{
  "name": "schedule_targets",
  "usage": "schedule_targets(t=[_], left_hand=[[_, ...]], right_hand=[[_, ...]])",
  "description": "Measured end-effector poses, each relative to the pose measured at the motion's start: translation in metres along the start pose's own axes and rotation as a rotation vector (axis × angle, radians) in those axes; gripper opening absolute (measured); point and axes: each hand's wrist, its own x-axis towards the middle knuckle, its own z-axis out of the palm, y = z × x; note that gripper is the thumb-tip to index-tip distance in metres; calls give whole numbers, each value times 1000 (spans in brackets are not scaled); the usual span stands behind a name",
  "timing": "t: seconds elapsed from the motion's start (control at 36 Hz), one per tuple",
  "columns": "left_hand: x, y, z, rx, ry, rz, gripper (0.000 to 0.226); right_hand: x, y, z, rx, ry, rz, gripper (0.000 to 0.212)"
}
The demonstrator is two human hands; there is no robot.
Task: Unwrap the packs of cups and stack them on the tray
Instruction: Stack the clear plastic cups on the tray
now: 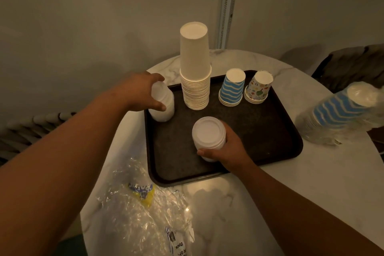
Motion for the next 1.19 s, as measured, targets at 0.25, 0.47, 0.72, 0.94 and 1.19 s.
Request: schedule_targets(t=[0.25,0.47,0.72,0.94,1.19], left_hand=[[14,3,11,25,-65,13,91],[17,2,15,52,-58,21,86],[21,2,18,76,-80,70,82],[27,8,22,101,-77,60,69],[3,8,8,82,-21,-36,98]], right_hand=[[0,1,1,10,4,-14,83],[0,0,2,0,7,-10,85],[0,-2,1,-5,-2,-4,83],[-1,-2,1,-21,-13,5,85],[-2,-4,1,-16,-6,-1,83]])
